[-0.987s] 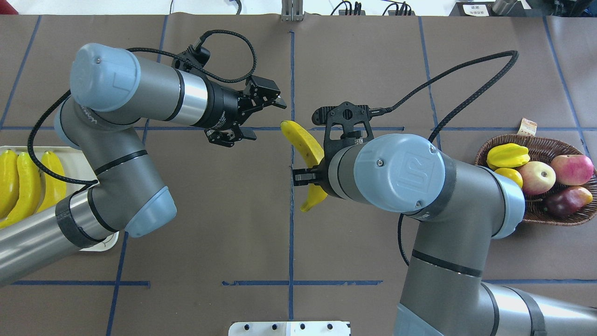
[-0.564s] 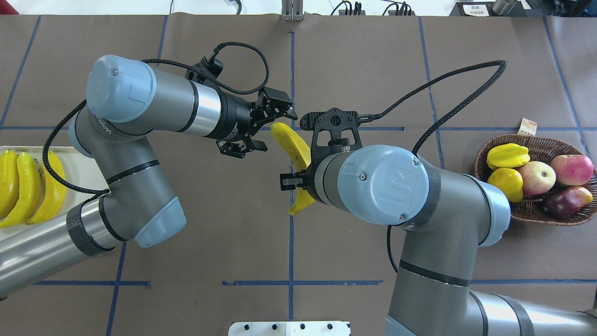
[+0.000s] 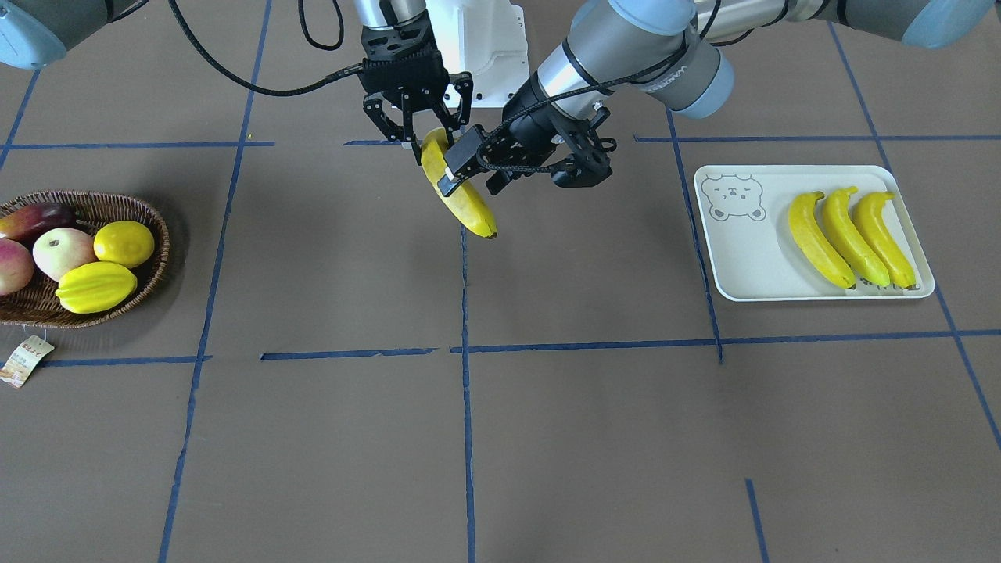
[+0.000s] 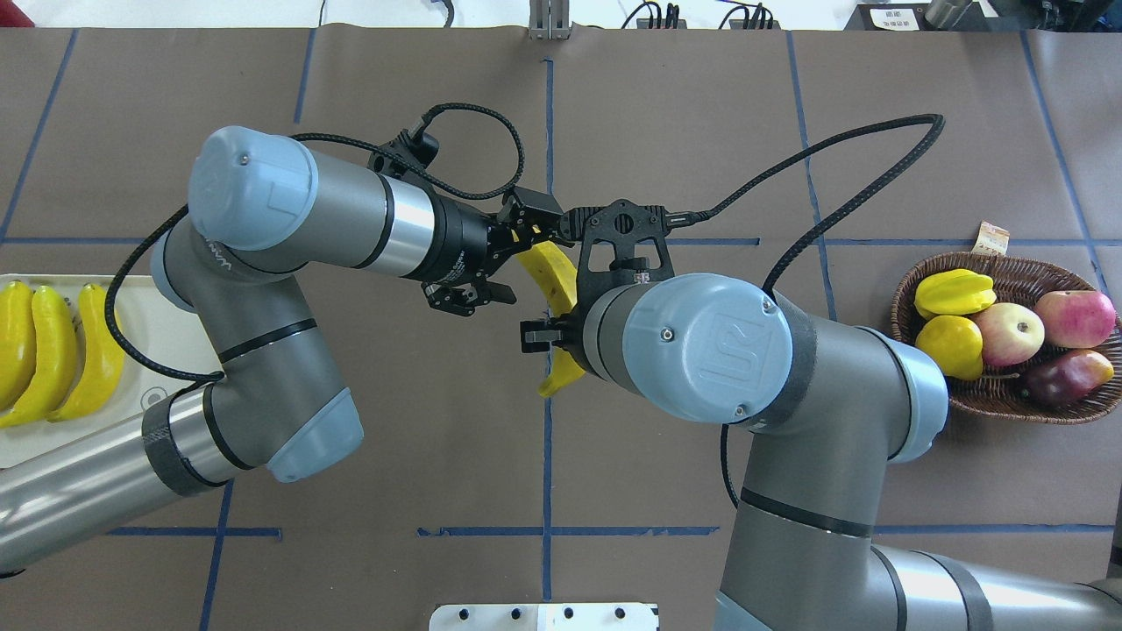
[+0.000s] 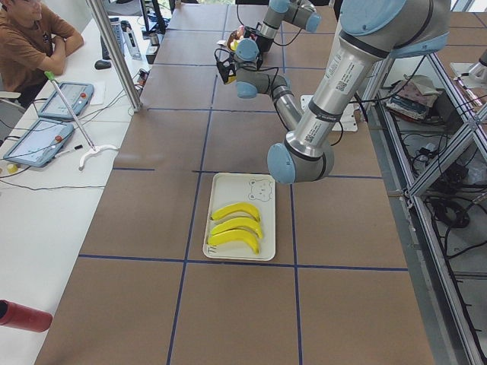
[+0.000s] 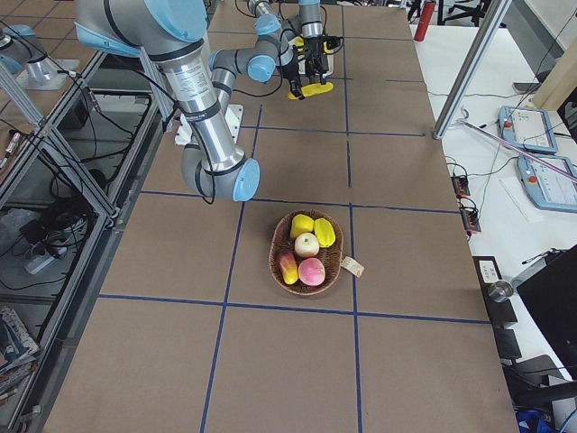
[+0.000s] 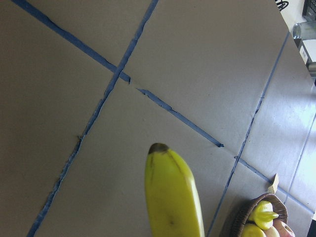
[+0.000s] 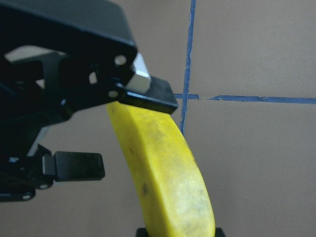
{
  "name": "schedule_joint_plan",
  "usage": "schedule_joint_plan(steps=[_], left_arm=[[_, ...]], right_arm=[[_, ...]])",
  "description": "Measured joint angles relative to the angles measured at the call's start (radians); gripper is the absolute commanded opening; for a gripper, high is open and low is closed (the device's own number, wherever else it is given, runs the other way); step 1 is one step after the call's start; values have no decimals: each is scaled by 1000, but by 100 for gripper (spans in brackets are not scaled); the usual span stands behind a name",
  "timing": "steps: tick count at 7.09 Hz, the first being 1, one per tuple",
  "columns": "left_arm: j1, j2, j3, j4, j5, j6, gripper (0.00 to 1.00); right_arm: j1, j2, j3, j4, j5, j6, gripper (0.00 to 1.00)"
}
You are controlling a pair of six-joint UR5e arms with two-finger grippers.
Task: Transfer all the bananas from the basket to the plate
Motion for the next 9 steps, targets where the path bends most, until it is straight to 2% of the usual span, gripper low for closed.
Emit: schedule_joint_plan(steps=[1,2,3,4,5,6,9], left_arm=[[8,-16,15,0,15,0,83],[12,-24,22,0,24,0,40],[13,-26,22,0,27,0,10],[13,-25,22,0,28,2,0],[11,-22,22,0,27,5,0],[10,-20,22,0,27,9,0],[7,-17,23,1,28,10,0]], right_arm=[[0,5,-5,0,0,0,1],[0,10,-11,0,-1,0,1],[0,11,-13,0,-1,0,1],[0,11,-12,0,0,0,6],[0,10,-9,-1,0,-1,45],[0,10,-5,0,2,-1,99],[1,6,10,2,7,-2,100]])
